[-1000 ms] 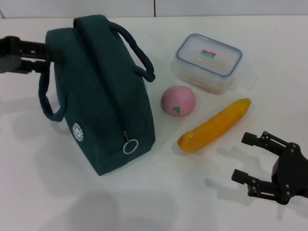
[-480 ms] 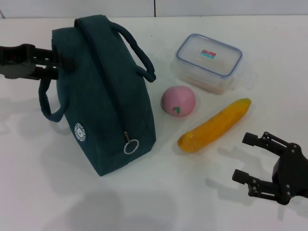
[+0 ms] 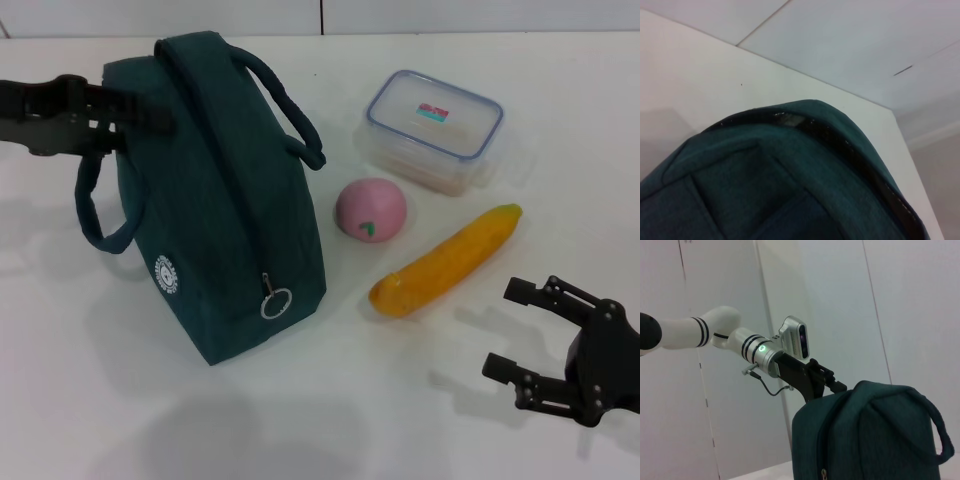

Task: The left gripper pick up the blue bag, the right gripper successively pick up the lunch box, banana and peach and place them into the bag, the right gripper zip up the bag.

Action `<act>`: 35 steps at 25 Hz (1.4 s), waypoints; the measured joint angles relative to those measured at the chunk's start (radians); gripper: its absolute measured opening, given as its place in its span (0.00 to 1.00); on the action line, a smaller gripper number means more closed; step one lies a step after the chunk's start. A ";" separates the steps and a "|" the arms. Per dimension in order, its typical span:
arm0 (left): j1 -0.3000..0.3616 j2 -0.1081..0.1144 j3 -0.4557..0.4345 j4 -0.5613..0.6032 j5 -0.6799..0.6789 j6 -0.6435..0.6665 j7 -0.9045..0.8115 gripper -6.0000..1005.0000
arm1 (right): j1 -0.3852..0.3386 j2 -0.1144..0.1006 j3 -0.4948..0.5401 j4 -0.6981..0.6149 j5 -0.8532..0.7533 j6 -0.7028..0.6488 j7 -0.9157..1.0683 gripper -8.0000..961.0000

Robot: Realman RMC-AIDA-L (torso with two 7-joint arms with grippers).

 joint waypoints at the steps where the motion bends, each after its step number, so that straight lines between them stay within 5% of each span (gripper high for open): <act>1: -0.003 0.000 0.000 -0.001 0.006 -0.001 0.001 0.66 | 0.000 0.000 0.000 0.003 0.000 0.002 0.000 0.84; 9: -0.015 -0.011 0.065 0.005 0.036 -0.009 0.072 0.65 | 0.002 0.000 0.000 0.007 0.000 0.006 0.000 0.84; 26: -0.011 -0.007 0.056 0.006 0.005 -0.005 0.111 0.05 | -0.001 0.000 0.000 0.014 0.014 0.000 0.000 0.83; 35: 0.014 0.006 0.055 0.002 -0.108 0.025 0.112 0.05 | -0.005 -0.001 0.000 0.120 0.228 -0.037 0.079 0.82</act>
